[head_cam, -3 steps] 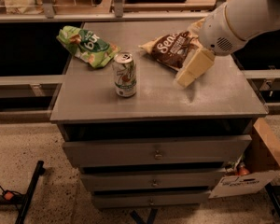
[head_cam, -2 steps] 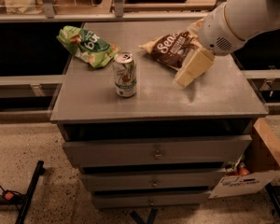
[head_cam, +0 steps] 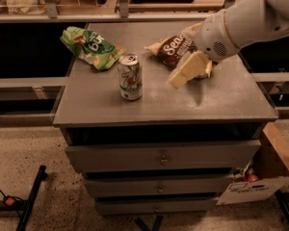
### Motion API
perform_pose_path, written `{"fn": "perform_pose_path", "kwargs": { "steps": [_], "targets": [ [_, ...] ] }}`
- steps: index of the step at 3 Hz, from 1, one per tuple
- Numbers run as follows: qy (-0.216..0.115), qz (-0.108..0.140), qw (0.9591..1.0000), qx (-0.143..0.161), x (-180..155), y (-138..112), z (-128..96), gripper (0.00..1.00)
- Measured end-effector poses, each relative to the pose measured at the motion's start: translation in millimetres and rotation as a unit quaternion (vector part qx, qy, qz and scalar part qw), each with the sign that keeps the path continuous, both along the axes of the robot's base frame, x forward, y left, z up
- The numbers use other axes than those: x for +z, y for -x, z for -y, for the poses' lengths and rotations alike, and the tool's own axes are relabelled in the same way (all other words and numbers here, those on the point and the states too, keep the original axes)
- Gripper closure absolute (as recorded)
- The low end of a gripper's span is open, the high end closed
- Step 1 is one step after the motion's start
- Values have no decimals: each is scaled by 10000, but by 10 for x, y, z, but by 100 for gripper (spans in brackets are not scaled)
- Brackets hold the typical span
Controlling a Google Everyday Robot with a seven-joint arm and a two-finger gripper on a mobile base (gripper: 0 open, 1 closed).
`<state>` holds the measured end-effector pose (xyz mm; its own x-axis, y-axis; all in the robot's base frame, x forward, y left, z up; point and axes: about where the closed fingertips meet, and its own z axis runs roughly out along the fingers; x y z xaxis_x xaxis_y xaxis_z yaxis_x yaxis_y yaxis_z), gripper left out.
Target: Knock 7up can over
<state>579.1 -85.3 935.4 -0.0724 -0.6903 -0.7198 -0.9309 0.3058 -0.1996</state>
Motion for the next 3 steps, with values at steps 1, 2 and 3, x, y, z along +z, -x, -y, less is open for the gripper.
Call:
{"fn": "perform_pose_path", "kwargs": {
  "steps": [1,2,3],
  "targets": [
    [-703,25,9973,229,-125,-63,-378,0],
    [-1164,140,9921,440,-280,-125,-740,0],
    [-1384,223,9895,343,-454,-161,-942,0]
  ]
}}
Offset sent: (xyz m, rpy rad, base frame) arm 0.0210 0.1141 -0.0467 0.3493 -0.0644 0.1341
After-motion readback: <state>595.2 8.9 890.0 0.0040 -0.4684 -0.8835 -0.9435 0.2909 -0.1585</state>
